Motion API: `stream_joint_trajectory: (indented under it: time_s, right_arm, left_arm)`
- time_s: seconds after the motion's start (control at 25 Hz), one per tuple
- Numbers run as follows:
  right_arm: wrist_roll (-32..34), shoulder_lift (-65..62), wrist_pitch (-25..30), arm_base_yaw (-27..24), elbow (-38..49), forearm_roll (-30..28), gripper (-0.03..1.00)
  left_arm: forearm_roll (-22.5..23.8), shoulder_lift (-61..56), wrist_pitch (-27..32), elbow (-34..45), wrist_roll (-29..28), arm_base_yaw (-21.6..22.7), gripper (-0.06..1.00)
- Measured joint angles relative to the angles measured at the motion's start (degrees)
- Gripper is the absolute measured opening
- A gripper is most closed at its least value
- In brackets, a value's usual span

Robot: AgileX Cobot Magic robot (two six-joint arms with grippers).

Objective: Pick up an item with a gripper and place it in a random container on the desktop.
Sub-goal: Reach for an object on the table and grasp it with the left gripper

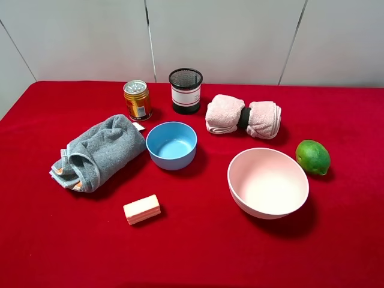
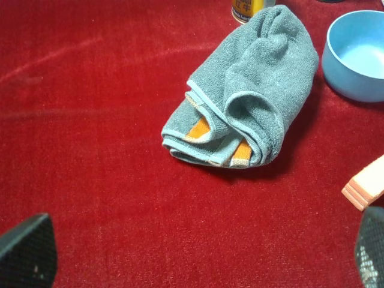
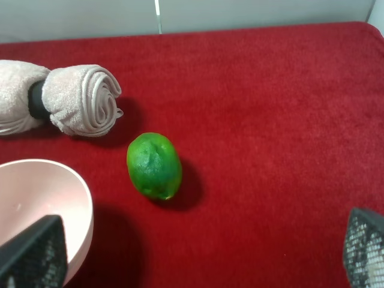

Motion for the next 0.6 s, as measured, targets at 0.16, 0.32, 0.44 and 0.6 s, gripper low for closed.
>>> stream_joint_trajectory:
  time_s: [0.16,0.32,0.44,0.6]
  right_arm:
    - [0.0,0.0,0.0,0.0,0.0,0.0,0.69]
    - [0.0,0.0,0.0,0.0,0.0,0.0,0.69]
    - [0.0,0.0,0.0,0.0,0.0,0.0,0.69]
    - [0.0,0.0,0.0,0.0,0.0,0.0,0.69]
  left_arm:
    - [0.0,0.0,0.0,0.0,-0.19,0.0,1.0]
    - [0.0,0.0,0.0,0.0,-2.51,0.0,1.0]
    - [0.0,0.0,0.0,0.0,-4.39,0.0,1.0]
    - [0.0,1.67,1.52,-1.7,-4.81,0.0,1.0]
